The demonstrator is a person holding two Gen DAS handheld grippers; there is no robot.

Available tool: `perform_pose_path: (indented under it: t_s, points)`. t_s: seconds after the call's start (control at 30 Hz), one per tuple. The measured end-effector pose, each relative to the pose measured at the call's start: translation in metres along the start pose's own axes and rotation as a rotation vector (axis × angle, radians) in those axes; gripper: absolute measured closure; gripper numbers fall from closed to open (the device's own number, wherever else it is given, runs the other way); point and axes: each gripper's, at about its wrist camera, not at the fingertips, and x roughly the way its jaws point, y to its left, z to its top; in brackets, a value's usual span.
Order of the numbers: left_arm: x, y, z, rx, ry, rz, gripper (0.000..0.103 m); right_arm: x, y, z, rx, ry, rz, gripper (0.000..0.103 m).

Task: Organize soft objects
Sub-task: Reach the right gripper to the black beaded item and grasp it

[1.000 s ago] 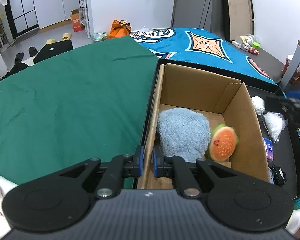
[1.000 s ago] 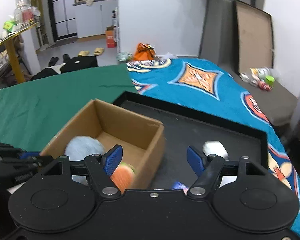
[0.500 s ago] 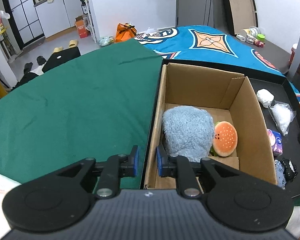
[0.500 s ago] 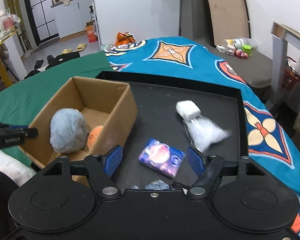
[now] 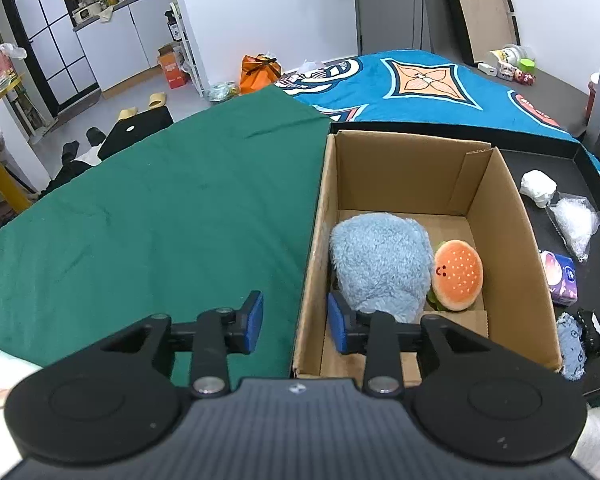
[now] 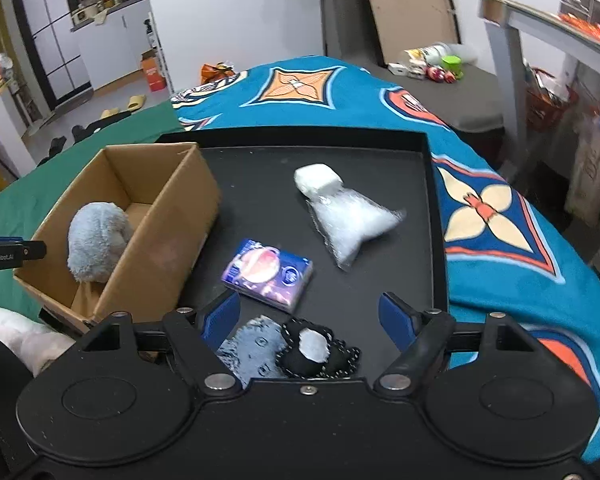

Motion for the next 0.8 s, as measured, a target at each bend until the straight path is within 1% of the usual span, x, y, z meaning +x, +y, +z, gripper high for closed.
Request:
perform_pose_path:
  t_s: [0.1, 0.27, 0.4, 0.53, 0.6, 0.8]
  points:
    - [-0.001, -0.004, 0.0, 0.02, 0.0, 0.001, 0.069, 0.001, -0.009, -0.006, 0.042, 0.007, 0.008, 0.027]
    - [-0.002, -0.009, -0.001, 0.052, -0.01, 0.018, 0.068, 0.008, -0.019, -0.015, 0.073, 0.02, 0.02, 0.027]
    - [-0.002, -0.014, 0.0, 0.07, -0.01, 0.03, 0.067, 0.016, -0.026, -0.023, 0.101, 0.046, 0.026, 0.03]
    - [-0.002, -0.019, 0.0, 0.091, -0.011, 0.041, 0.067, 0.024, -0.029, -0.024, 0.131, 0.064, 0.053, 0.031]
    - [-0.002, -0.022, 0.0, 0.11, -0.009, 0.05, 0.067, 0.029, -0.03, -0.027, 0.145, 0.073, 0.067, 0.033]
    - [-0.001, -0.035, -0.001, 0.186, -0.003, 0.077, 0.066, 0.041, -0.032, -0.032, 0.195, 0.091, 0.081, 0.033]
